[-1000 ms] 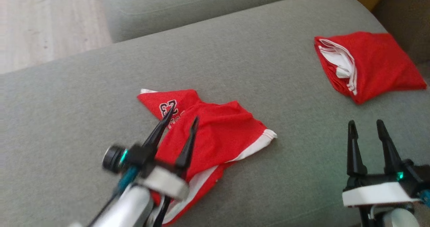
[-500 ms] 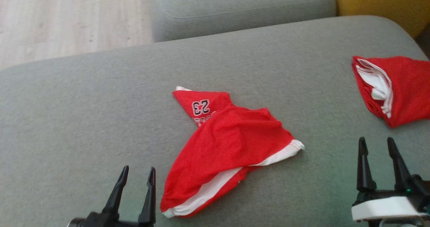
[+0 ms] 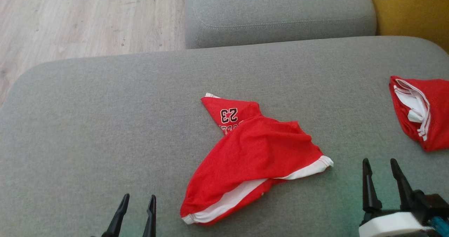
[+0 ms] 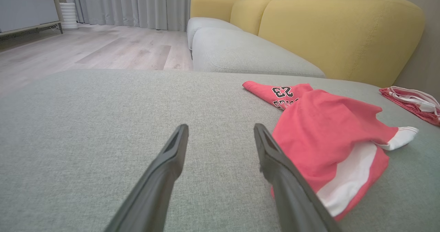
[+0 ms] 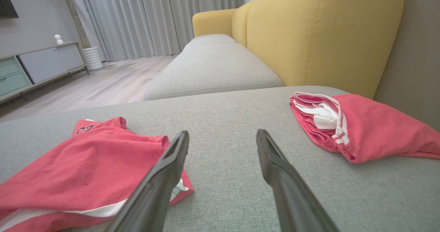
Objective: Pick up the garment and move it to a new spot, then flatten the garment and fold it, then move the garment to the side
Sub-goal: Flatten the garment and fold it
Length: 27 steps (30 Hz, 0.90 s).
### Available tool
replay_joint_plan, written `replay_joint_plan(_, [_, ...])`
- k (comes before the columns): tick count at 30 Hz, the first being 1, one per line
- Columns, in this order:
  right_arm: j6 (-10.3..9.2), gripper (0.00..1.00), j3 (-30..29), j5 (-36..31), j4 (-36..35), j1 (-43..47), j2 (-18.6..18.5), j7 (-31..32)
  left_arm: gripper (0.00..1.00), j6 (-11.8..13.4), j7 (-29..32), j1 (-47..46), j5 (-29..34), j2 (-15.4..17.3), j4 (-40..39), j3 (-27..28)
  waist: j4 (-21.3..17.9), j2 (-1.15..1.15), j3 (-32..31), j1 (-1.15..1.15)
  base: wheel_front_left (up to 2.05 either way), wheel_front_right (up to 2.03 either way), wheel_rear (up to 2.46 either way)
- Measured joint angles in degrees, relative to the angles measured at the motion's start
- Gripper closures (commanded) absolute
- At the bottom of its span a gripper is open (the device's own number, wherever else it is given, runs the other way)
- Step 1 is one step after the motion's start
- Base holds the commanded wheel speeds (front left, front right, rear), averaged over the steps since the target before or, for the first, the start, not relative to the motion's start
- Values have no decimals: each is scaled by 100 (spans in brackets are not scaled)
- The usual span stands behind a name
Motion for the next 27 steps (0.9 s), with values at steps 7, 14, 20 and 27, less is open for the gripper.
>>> replay_joint_plan(7, [0,0,102,108,-1,-14,0,0,0,-190,1,-2,135,-146,220,175,-8,0,-24,0,0,0,0])
replay_joint_plan(14, [0,0,457,244,-152,-258,-21,13,0,-296,945,-7,-260,-136,16,90,-39,0,-39,0,0,0,0])
replay_joint_plan(20, [0,0,1027,467,-141,-707,-490,1235,0,-394,2687,165,-1363,-10,-769,-214,-81,0,118,1,0,0,0])
replay_joint_plan(27, [0,0,1511,422,225,-916,-866,2271,0,-396,3422,305,-1725,271,-826,-419,-110,0,388,1,0,0,0])
